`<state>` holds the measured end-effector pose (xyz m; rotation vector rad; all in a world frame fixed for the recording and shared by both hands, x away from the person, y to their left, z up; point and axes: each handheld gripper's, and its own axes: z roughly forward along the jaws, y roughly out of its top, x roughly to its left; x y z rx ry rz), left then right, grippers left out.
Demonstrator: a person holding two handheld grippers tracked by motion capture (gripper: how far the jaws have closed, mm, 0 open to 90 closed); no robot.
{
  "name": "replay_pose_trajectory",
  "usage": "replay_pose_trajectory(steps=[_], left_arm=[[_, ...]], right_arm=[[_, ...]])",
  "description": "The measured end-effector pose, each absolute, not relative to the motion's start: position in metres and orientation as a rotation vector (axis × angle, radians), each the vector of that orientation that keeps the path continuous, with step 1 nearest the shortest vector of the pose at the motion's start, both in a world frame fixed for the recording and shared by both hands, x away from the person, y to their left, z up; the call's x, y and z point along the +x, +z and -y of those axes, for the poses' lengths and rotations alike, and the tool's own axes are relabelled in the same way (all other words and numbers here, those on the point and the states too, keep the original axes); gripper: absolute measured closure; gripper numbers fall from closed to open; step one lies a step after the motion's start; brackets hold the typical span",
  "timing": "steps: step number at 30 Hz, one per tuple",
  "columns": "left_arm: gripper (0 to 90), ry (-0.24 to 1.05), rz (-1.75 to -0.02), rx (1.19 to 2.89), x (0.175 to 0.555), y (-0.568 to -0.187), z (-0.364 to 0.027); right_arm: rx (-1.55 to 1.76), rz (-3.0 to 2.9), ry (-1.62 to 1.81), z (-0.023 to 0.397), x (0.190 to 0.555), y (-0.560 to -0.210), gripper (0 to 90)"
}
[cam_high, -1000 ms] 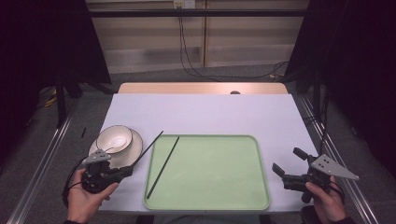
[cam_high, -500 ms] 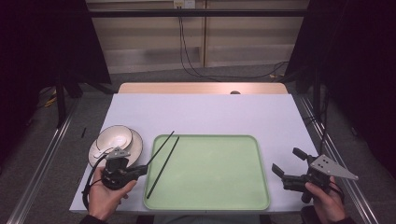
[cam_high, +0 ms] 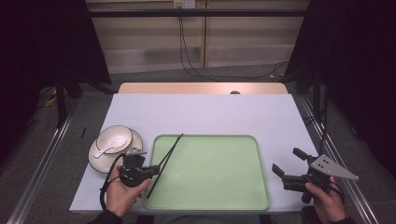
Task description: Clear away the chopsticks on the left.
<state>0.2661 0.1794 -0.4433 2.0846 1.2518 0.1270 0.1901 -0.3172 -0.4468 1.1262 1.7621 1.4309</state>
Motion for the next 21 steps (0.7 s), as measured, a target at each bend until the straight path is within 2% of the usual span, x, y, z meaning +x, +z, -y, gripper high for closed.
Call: replay_pose_trajectory(steps=[8,21], left_arm=[[85.8,0.119,-1.300,2.085,0.268,-0.453,-0.169],[85.5,0.102,-1.287,2.123,0.269,-0.461,-0.163]], right_arm=[[1.120,-1.767,1.426,0.316,0.190,-0.447,0.5],[1.127,-1.766,1.434,0.316,0.189,-0.447,0.5]])
